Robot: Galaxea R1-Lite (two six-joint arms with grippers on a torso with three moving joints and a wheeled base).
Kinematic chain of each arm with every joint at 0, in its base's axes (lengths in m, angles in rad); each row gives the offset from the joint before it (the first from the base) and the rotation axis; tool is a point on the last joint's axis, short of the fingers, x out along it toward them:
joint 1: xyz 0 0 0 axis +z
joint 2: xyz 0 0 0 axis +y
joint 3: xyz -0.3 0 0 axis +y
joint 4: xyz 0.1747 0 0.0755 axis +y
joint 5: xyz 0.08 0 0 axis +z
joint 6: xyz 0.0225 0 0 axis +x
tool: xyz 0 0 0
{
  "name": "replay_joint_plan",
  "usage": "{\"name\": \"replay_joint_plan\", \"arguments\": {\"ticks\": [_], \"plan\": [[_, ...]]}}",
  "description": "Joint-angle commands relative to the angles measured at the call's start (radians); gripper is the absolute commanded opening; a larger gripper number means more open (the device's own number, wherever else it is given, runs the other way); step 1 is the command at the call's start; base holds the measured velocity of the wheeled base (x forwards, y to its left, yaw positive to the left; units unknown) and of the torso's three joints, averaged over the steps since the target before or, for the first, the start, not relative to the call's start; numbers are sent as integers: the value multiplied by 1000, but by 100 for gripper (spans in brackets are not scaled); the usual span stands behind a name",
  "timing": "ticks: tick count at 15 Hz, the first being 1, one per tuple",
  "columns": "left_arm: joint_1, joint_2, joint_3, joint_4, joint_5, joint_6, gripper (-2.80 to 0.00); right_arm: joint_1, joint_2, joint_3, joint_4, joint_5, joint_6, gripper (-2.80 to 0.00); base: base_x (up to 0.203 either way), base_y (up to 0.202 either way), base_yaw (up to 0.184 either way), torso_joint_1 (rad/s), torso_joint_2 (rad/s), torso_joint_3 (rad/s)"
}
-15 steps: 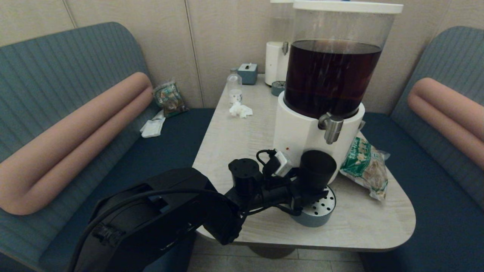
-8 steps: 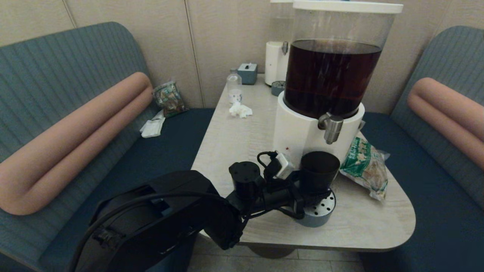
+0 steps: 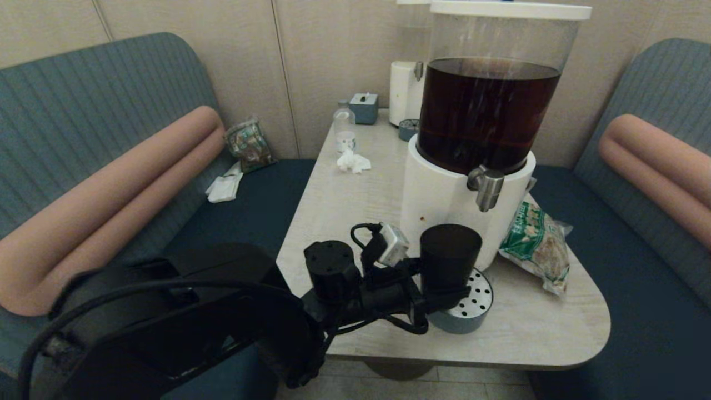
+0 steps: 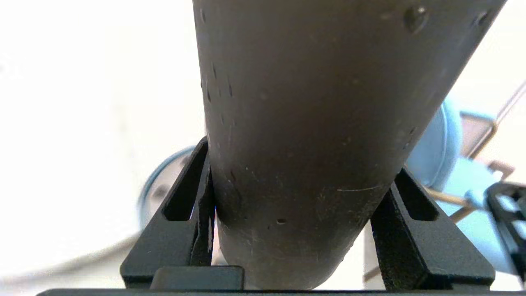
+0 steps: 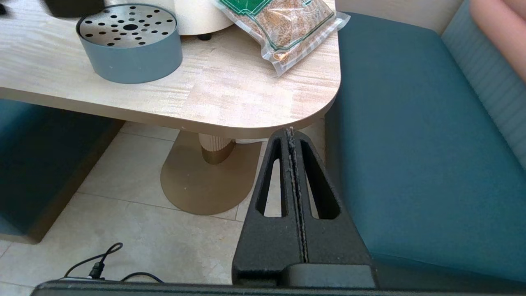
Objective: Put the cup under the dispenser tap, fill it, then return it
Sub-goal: Place the cup next to the water dispenser
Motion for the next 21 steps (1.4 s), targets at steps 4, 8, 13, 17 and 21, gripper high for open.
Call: {"name": "replay_joint_plan", "arguments": {"ticks": [4,8,13,17,21], "plan": [[134,-198,247,-15,0,-18,-280,0,1,1,0,0,-1,-280,0,0,0,0,0,0],[285,-250,315,-15,0,-13,-280,0,1,2,0,0,-1,-280,0,0,0,0,0,0],[488,-141,188,-15,-6,-5,-280,0,1,2,0,0,-1,-280,0,0,0,0,0,0],[533,47,-35,-15,-9,-3,-280,0,1,1,0,0,-1,-280,0,0,0,0,0,0],[536,196,-170,-15,-8,-3,-280,0,1,2,0,0,-1,-280,0,0,0,0,0,0]]}}
